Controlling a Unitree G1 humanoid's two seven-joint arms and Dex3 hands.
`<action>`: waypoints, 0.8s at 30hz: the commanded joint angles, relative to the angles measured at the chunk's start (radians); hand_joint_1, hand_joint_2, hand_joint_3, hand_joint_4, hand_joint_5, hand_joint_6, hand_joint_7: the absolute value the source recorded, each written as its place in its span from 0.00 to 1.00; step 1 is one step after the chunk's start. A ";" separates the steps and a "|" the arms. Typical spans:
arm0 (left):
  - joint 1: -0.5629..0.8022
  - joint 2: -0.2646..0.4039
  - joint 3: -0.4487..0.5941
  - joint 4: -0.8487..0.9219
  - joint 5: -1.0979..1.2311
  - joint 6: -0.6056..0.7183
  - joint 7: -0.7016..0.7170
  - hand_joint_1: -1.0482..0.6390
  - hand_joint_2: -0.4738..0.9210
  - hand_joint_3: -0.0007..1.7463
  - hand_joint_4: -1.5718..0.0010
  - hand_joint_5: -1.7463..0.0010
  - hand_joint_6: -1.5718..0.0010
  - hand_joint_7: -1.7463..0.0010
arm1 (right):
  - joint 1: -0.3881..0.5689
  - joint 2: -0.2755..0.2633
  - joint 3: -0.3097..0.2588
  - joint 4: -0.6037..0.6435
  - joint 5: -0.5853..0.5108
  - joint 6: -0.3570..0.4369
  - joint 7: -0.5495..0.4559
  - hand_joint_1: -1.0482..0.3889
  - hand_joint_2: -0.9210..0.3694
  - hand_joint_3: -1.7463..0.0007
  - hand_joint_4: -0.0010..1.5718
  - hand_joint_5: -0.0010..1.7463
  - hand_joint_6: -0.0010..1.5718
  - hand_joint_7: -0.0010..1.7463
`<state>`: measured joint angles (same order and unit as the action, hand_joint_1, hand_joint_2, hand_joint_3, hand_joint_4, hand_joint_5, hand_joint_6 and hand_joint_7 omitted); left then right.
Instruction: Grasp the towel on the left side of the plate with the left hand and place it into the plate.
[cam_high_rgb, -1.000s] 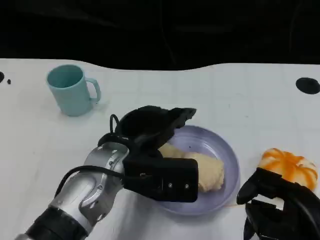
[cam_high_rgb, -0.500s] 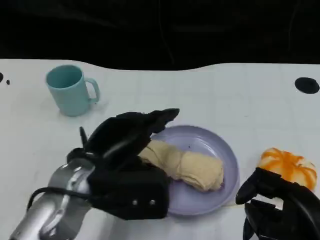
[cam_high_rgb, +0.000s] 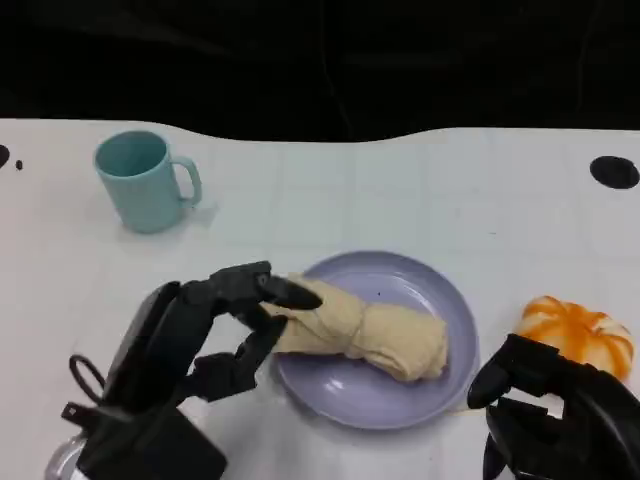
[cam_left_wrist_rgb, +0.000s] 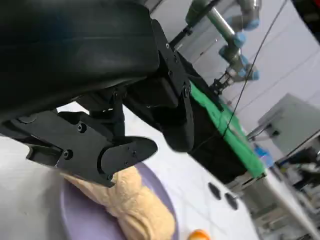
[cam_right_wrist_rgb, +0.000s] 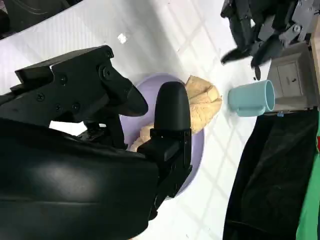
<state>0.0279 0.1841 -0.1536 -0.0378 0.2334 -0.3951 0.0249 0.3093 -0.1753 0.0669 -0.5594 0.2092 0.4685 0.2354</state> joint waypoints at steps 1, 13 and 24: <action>0.105 -0.063 0.024 -0.088 -0.165 0.083 -0.036 0.59 0.62 0.80 0.40 0.13 0.45 0.26 | 0.003 -0.010 -0.008 -0.015 0.004 0.015 -0.004 0.65 0.18 0.39 0.43 1.00 0.33 0.91; 0.367 -0.116 0.058 -0.449 -0.529 0.552 -0.102 0.56 0.62 0.83 0.40 0.00 0.50 0.03 | 0.001 -0.010 -0.020 -0.018 0.014 0.014 -0.002 0.65 0.19 0.39 0.43 1.00 0.33 0.90; 0.386 -0.120 0.113 -0.468 -0.690 0.694 -0.153 0.57 0.63 0.83 0.42 0.00 0.51 0.05 | 0.016 -0.005 -0.035 -0.010 0.020 -0.011 0.010 0.66 0.18 0.39 0.43 1.00 0.34 0.90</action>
<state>0.4187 0.0627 -0.0535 -0.5241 -0.4407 0.2958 -0.1038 0.3151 -0.1760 0.0469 -0.5669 0.2147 0.4641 0.2436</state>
